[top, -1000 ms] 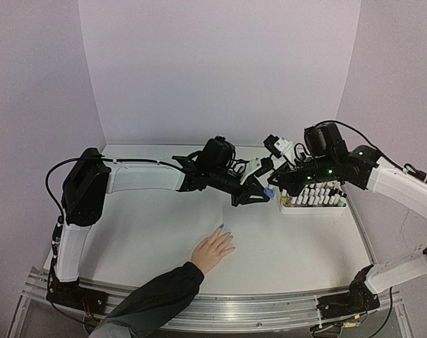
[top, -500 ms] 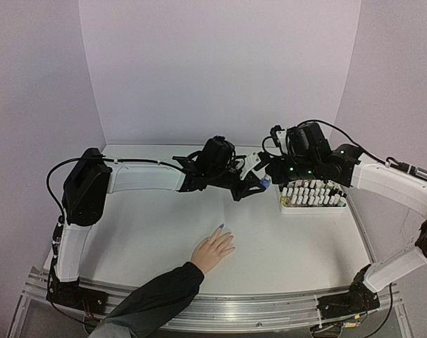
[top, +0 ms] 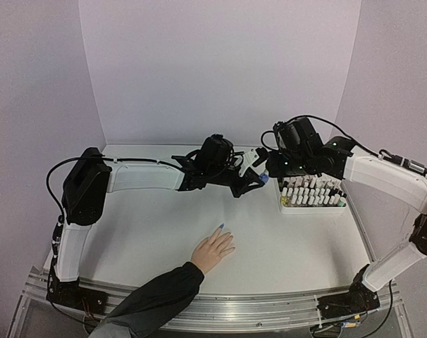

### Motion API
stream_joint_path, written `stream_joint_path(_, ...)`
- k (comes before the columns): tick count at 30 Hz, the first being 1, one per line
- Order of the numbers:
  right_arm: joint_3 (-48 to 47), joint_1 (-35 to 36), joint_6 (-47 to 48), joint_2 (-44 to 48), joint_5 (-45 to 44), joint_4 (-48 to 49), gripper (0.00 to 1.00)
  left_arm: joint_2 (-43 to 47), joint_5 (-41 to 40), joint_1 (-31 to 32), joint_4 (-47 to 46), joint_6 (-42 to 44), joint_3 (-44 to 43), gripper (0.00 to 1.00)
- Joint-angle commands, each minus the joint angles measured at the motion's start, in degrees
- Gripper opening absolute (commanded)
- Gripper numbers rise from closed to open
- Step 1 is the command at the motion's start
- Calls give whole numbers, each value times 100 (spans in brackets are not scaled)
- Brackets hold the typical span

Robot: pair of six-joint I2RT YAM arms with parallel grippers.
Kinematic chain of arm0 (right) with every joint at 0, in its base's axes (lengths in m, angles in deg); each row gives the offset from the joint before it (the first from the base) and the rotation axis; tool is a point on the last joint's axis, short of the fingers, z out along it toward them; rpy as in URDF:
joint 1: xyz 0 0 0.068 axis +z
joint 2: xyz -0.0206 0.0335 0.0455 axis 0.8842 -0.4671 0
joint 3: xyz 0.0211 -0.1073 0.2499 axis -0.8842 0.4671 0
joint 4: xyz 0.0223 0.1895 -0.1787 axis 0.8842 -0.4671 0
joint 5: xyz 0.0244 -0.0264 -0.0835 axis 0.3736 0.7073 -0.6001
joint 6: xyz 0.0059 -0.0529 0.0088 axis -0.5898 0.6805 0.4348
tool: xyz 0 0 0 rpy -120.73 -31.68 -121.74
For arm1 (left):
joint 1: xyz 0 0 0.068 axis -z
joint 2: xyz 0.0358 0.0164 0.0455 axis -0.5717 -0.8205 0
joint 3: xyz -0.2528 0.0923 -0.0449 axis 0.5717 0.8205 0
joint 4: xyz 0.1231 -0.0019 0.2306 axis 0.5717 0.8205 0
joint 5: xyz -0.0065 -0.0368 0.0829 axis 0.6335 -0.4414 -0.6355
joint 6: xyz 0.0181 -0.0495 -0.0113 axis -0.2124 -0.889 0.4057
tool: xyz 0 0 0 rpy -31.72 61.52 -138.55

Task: Paint the nails
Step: Screw the nail polish bottle cap onto the nail polish bottle.

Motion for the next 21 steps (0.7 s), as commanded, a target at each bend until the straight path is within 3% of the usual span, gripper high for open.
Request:
stream_joint_path(1, -141, 150, 578, 51, 495, -87, 64, 300, 322, 210, -759, 303, -70, 0)
stream_joint_path(4, 23, 143, 818, 410, 435, -94, 87, 331, 431, 190, -737, 329, -12, 0)
stream_joint_path(6, 168, 137, 1192, 658, 586, -97, 92, 333, 543, 181, -684, 334, -8, 0)
stream_joint_path(13, 412, 59, 2820, 1705, 2844, -434, 95, 281, 1023, 154, -479, 334, -82, 0)
stream_joint_path(21, 131, -346, 4277, 2131, 3792, -2349, 88, 295, 2381, 131, -47, 697, -186, 0)
